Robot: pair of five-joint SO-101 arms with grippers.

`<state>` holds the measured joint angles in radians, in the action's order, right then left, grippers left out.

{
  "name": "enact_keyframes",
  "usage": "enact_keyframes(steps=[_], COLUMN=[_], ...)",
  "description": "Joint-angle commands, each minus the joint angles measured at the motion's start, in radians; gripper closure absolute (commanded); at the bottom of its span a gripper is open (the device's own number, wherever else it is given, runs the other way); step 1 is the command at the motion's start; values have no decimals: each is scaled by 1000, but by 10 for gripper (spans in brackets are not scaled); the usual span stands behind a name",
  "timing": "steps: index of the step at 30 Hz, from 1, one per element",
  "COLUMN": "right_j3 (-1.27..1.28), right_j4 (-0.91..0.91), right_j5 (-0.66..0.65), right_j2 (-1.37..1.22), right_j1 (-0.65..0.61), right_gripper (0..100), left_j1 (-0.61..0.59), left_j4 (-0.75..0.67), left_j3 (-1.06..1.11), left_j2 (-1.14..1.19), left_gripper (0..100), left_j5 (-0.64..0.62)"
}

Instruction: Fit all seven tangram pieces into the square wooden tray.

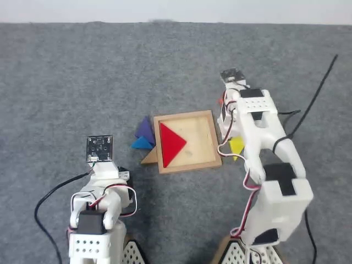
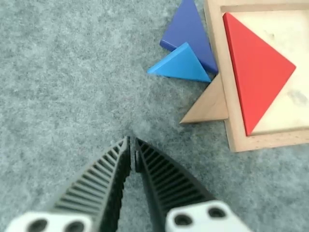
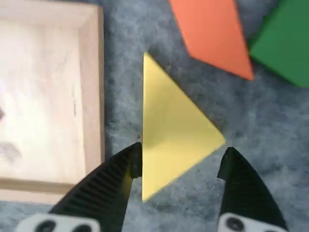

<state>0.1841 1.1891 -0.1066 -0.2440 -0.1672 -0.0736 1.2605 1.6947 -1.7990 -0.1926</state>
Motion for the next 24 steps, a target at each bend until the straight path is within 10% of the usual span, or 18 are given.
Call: enact_keyframes(steps=[1, 24], right_j3=[-14, -161], right_j4=[39, -1], right_j5=[38, -84], right_j2=[122, -240], right_j1=[-21, -10], right_gripper=[753, 670], left_j1=[-6, -6], left_j4=[2, 2], left_j3=[-12, -12], left_j2=[-20, -20], left_gripper=[987, 987], left_j5=[9, 9])
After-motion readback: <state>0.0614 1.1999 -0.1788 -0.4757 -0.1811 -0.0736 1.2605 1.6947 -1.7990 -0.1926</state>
